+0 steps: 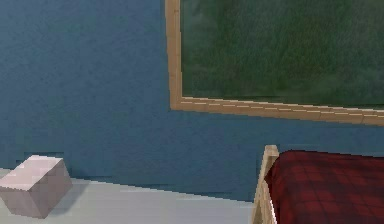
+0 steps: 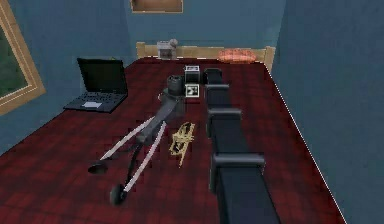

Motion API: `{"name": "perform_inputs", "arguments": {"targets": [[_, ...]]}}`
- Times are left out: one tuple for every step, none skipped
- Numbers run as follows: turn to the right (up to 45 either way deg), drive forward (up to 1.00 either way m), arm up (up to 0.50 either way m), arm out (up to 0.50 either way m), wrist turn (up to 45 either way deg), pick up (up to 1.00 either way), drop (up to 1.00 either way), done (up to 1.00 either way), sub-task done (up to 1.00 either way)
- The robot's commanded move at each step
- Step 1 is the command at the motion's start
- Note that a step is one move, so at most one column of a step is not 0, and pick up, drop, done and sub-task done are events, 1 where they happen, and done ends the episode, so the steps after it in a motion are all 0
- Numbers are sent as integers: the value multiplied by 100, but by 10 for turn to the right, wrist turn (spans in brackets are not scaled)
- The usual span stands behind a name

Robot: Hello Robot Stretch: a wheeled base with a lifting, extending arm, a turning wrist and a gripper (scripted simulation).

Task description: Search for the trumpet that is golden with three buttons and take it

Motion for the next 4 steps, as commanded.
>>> {"name": "perform_inputs", "arguments": {"targets": [[0,0,0,0,450,0,0,0,0],[0,0,0,0,450,0,0,0,0],[0,0,0,0,390,0,0,0,0],[0,0,-30,0,0,0,0,0,0]]}}
